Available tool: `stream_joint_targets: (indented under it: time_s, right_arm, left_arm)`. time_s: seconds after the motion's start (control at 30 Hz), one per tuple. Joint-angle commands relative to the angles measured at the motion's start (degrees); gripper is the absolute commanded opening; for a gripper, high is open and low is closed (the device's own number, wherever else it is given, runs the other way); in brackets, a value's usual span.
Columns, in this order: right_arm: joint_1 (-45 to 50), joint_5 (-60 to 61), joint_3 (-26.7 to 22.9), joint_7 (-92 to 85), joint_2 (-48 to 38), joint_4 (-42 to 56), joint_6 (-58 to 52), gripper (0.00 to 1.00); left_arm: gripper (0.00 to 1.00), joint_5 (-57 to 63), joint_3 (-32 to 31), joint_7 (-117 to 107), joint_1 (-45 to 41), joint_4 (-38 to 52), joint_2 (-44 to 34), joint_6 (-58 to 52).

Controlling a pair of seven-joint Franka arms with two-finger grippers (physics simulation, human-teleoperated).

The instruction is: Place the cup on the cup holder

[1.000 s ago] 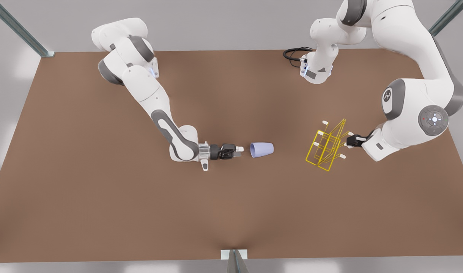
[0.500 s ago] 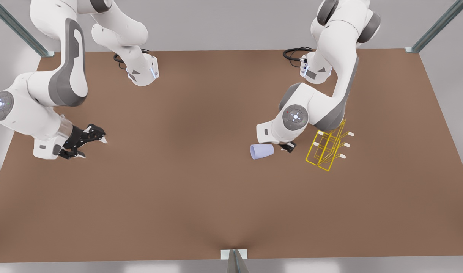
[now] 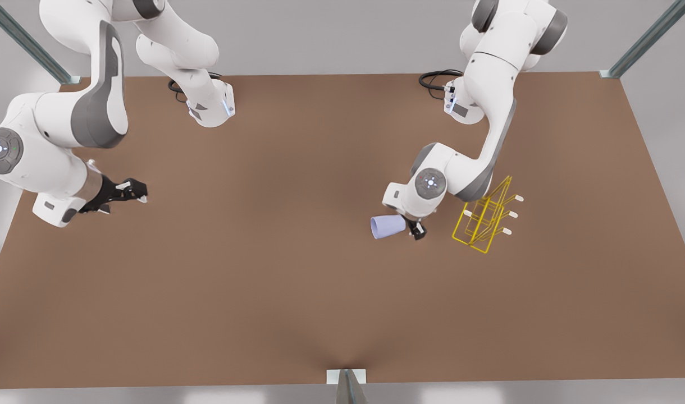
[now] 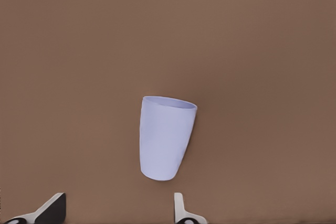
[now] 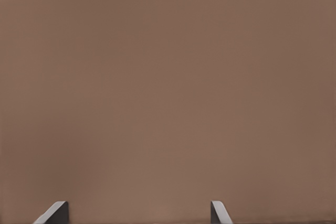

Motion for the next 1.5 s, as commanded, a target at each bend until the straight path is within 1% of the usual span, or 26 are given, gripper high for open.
stream_joint_targets:
  time_s: [0.0, 0.1, 0.17, 0.43, 0.67, 0.9, 1.0, 1.47]
  right_arm:
    - [-0.2, -0.3, -0.1, 15.7, 0.0, 1.1, -1.4, 1.0]
    - [-0.1, -0.3, -0.1, 15.7, -0.1, 1.7, -1.4, 1.0]
    - [0.0, -0.3, -0.1, 15.7, 0.0, 2.0, -1.4, 1.0]
    - [0.0, -0.1, -0.1, 15.8, -0.2, 2.9, -1.8, 1.0]
    - [-0.8, -0.3, -0.5, 15.6, 0.0, 5.0, -3.5, 1.0]
    - [-0.8, -0.3, -0.5, 15.7, 0.1, 6.7, -3.1, 1.0]
    - [-0.8, -0.2, -0.5, 15.8, 1.7, 7.8, -1.5, 1.0]
    - [-1.0, -0.6, -0.8, 15.8, 1.7, 7.8, 2.1, 1.0]
  left_arm:
    - [1.0, -0.3, 0.0, 27.4, -0.1, -2.4, -0.2, 12.1]
    - [1.0, -0.4, 0.0, 26.9, -0.1, -2.9, 1.3, 13.9]
    - [1.0, -0.4, 0.0, 26.5, -0.1, -5.6, 1.3, 16.1]
    - [1.0, -0.4, -0.1, 21.9, -0.2, -7.0, 2.8, 16.2]
    - [1.0, -0.4, 0.0, 20.5, -0.2, -10.2, 2.8, 16.0]
    - [1.0, -0.4, -0.1, 16.3, -2.0, -10.1, 5.6, 18.3]
    - [1.0, -0.4, -0.1, 15.4, -2.3, -9.5, 6.2, 18.8]
    - [1.0, -0.4, -0.5, 13.2, -3.8, -9.4, 10.3, 24.2]
